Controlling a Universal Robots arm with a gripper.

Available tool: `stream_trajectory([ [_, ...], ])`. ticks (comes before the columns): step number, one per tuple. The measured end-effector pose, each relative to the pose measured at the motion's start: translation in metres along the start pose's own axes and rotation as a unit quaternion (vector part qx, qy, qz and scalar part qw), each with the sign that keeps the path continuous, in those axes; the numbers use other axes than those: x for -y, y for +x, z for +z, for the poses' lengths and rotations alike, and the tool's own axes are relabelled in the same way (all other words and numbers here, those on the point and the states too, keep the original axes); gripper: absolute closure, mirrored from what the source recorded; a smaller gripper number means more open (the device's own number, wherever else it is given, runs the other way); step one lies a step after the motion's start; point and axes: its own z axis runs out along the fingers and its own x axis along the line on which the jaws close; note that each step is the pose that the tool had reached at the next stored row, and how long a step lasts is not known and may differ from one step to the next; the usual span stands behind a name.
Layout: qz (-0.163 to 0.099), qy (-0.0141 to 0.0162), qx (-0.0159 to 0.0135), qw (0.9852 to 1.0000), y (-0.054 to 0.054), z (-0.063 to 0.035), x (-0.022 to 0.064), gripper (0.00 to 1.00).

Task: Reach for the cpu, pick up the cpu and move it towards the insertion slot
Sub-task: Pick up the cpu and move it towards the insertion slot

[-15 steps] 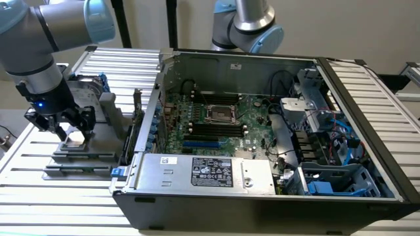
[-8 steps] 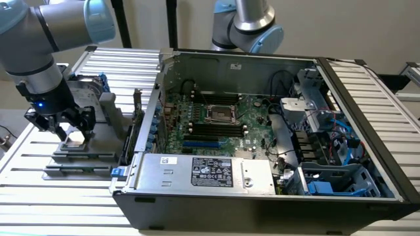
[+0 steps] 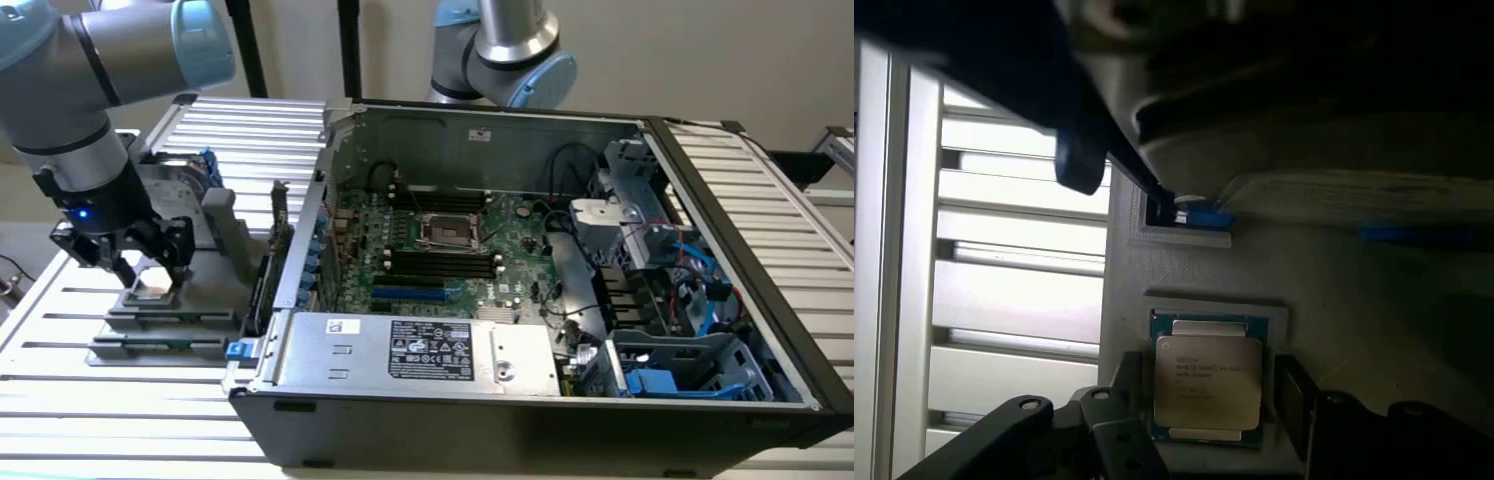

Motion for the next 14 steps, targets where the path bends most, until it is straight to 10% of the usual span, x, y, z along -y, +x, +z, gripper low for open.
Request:
stream_trajectory([
  [14, 0.000, -0.0001, 0.0000, 1.0000, -0.0001, -0.0020, 0.0000, 0.45],
])
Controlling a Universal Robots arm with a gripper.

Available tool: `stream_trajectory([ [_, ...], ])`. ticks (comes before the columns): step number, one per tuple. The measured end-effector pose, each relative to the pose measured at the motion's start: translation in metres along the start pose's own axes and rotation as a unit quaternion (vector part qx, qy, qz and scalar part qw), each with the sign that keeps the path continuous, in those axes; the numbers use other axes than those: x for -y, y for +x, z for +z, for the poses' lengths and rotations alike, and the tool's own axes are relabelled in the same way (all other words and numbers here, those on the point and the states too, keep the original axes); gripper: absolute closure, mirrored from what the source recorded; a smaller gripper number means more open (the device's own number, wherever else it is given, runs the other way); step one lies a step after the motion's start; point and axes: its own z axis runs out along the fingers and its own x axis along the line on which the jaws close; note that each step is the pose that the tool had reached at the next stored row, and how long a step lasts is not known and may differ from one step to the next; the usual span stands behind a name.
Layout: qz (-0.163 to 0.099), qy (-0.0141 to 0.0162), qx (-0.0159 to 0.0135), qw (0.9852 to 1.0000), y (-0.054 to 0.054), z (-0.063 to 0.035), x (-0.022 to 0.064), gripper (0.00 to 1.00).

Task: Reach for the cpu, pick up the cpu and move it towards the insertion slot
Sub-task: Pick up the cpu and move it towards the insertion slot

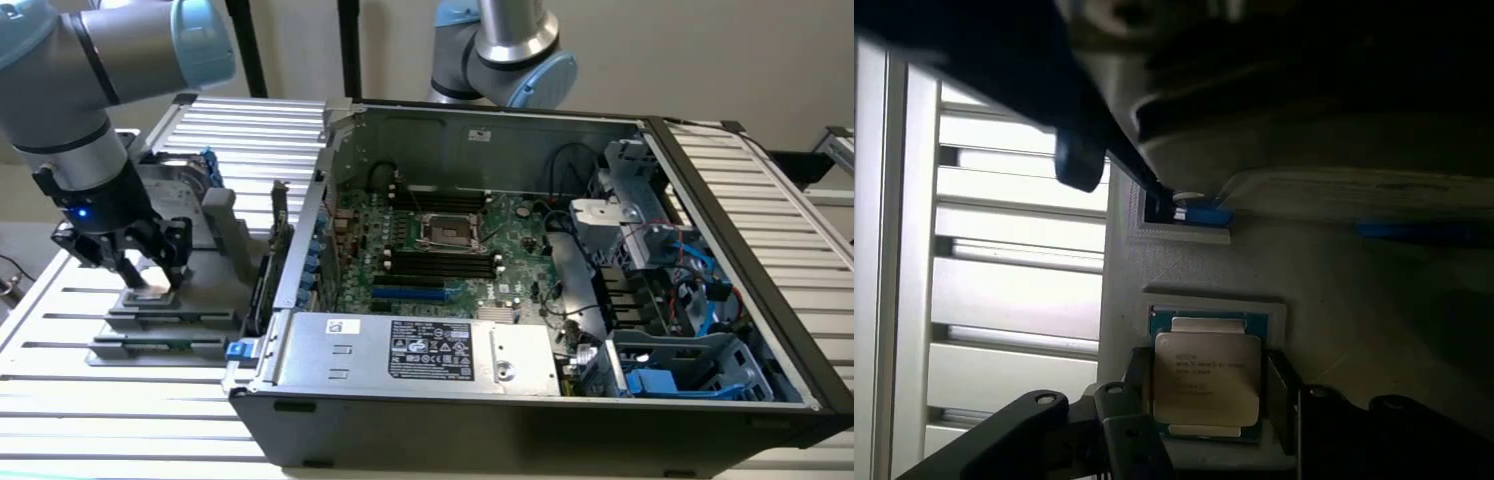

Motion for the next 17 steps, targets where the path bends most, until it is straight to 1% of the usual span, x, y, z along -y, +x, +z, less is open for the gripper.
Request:
stream_trajectory([
  [4, 0.000, 0.0000, -0.0005, 1.0000, 0.000, -0.0082, 0.0000, 0.46],
  [11, 0.003, -0.0001, -0.0019, 1.0000, 0.000, -0.0260, 0.0003, 0.46],
  [17, 0.023, -0.0004, -0.0021, 0.9997, 0.000, -0.0391, 0.0004, 0.46],
])
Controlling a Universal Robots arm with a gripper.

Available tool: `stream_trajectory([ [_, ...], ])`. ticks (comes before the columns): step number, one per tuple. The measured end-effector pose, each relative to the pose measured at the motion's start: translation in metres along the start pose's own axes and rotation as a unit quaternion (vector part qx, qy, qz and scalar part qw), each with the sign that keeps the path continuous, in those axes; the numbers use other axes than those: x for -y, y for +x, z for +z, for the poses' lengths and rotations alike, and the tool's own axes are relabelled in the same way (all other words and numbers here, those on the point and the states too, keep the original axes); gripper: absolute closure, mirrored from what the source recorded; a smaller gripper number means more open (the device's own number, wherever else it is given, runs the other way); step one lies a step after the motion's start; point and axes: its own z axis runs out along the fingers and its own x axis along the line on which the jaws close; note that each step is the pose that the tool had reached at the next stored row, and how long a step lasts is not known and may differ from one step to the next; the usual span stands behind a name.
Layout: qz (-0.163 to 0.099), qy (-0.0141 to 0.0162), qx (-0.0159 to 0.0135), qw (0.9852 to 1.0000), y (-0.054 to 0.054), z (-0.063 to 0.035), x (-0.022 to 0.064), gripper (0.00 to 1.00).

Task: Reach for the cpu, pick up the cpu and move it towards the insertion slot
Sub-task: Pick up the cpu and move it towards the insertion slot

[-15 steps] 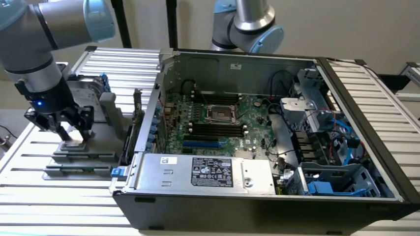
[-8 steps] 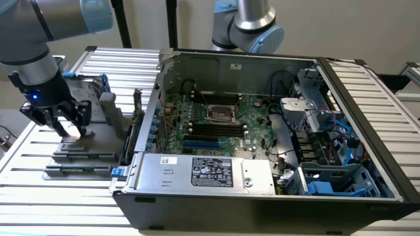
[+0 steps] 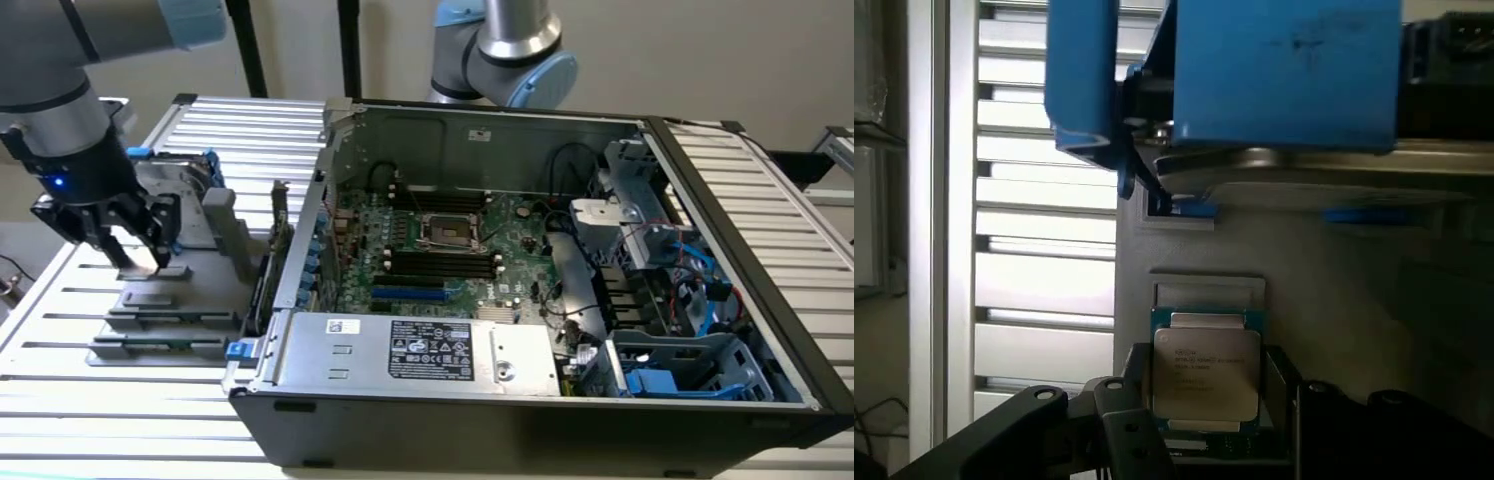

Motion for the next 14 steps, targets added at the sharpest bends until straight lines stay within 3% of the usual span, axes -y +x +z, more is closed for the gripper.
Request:
stream_trajectory([
  [5, 0.006, 0.0000, -0.0001, 1.0000, -0.001, -0.0192, -0.0003, 0.46],
  [14, 0.007, 0.0005, -0.0002, 1.0000, -0.014, -0.0603, -0.0014, 0.46],
])
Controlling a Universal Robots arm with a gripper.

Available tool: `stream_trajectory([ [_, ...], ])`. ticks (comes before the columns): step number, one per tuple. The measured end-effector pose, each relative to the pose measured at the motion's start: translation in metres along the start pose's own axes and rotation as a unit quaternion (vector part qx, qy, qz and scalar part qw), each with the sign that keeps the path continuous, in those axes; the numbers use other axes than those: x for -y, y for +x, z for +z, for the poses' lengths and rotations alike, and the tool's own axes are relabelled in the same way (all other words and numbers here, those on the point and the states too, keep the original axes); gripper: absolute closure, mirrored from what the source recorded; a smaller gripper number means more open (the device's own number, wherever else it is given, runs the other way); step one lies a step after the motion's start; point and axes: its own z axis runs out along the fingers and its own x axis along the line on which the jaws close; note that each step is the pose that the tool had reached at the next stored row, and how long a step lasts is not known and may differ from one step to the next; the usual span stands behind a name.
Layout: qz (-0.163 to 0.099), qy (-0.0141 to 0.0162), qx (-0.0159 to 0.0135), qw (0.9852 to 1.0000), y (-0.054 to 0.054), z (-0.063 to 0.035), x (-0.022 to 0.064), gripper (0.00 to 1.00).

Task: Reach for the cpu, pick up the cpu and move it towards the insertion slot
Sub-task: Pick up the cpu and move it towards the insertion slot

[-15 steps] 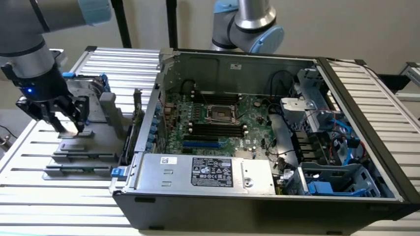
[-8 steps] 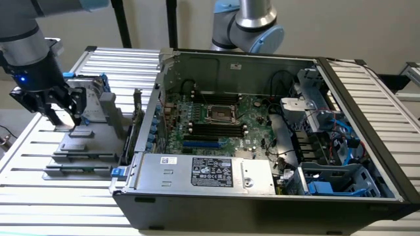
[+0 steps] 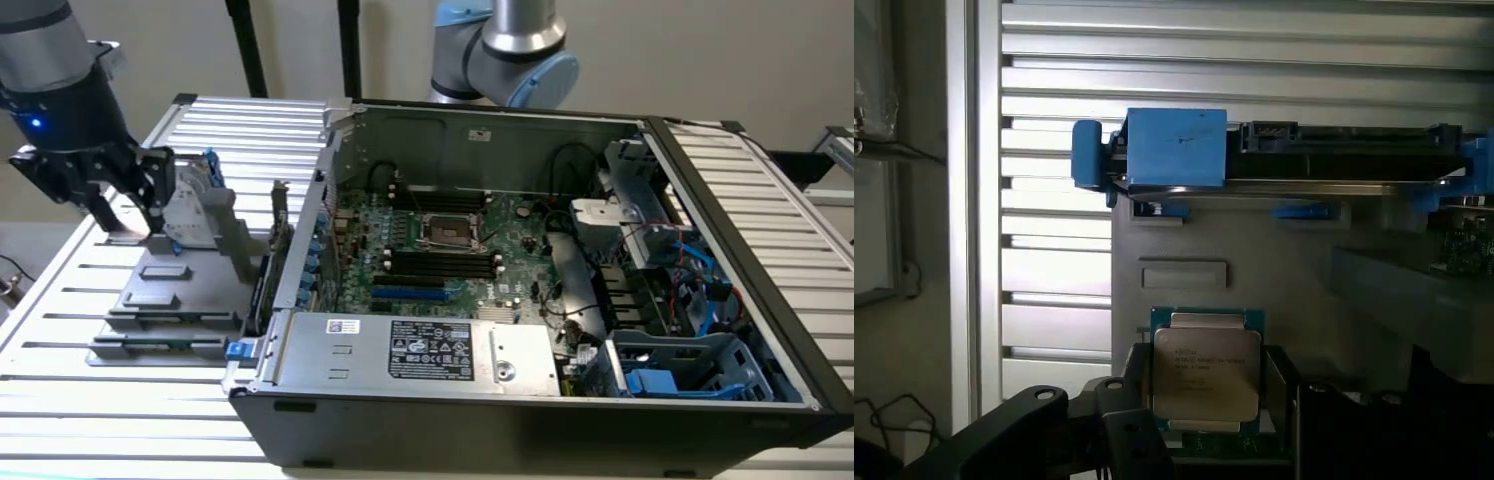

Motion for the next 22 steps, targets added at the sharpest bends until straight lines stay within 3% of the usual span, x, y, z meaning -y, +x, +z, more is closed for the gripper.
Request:
stream_trajectory([
  [6, 0.000, 0.0005, -0.0001, 1.0000, -0.012, -0.0273, -0.0007, 0.46],
  [12, 0.000, 0.0005, 0.0000, 1.0000, -0.032, -0.0518, -0.0016, 0.46],
  [22, 0.000, 0.0005, -0.0001, 1.0000, -0.076, -0.0713, -0.0019, 0.46],
])
